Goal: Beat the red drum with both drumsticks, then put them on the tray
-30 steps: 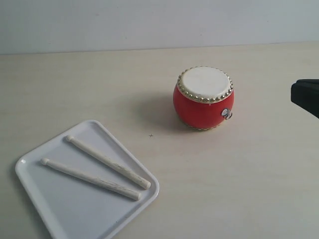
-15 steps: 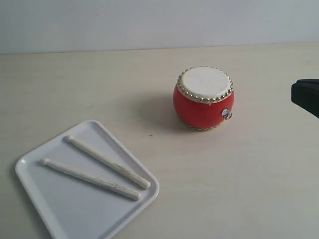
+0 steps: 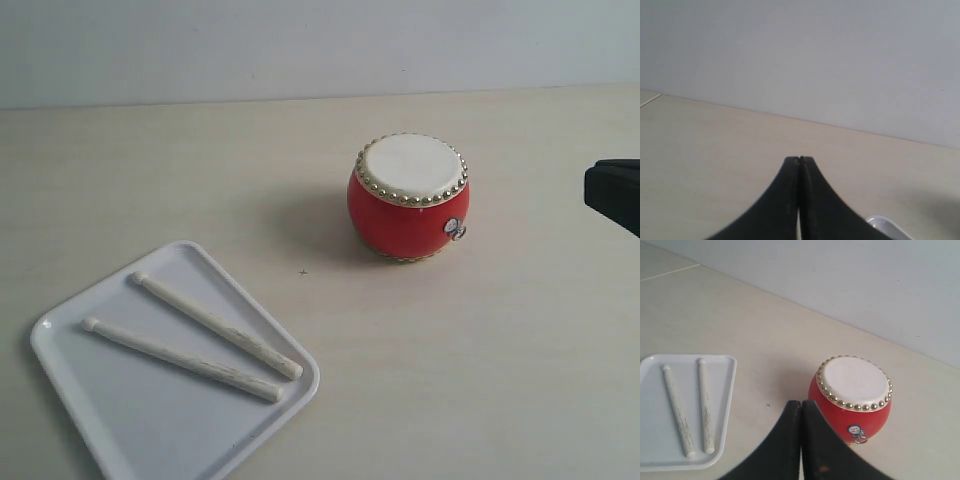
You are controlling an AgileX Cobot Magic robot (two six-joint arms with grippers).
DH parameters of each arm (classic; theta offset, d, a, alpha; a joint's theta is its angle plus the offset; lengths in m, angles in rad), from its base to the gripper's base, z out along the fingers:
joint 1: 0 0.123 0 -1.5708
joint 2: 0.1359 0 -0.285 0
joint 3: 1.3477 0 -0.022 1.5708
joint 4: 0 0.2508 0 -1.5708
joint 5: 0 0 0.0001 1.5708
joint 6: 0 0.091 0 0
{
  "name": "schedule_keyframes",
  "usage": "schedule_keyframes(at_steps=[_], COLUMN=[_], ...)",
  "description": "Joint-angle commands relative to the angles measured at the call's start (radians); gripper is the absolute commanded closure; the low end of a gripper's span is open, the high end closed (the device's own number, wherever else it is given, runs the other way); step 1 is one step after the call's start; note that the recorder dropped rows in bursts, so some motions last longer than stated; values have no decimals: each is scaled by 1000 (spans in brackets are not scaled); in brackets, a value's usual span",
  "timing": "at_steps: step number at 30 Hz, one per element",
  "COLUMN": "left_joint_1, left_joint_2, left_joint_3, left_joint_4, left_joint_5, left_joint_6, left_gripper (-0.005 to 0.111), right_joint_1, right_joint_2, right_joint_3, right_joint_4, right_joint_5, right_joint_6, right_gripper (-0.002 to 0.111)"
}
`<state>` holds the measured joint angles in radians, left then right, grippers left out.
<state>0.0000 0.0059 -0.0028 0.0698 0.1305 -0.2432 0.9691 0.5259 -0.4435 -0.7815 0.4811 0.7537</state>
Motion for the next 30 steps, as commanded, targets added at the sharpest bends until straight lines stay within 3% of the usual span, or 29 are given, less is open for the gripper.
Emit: schedule_keyframes(at_steps=[1,7,10,22,26,30], left_joint_1=[2,2,2,2,2,2], left_joint_2=[4,4,4,4,4,4], left_joint_3=[3,3,3,3,3,3], left_joint_4=[-5,-4,-4,-4,-4,-4], left_joint_5=[3,3,3,3,3,3], left_joint_6=[3,3,3,3,3,3], left_gripper=[107,107,107,107,107,107], right_joint_1=[-6,-13,-72,-661,-766,-802], right_joint_2=[-2,-17,-76,-407,-468,-526], right_joint_3=[6,6,6,200,273,348], right_joint_4=[-4,-10,22,126,153,155], right_joint_5=[-1,-1,-19,-78,-115,-145], right_joint_6=[3,-12,-7,46,46,55], right_gripper=[108,108,108,108,108,108])
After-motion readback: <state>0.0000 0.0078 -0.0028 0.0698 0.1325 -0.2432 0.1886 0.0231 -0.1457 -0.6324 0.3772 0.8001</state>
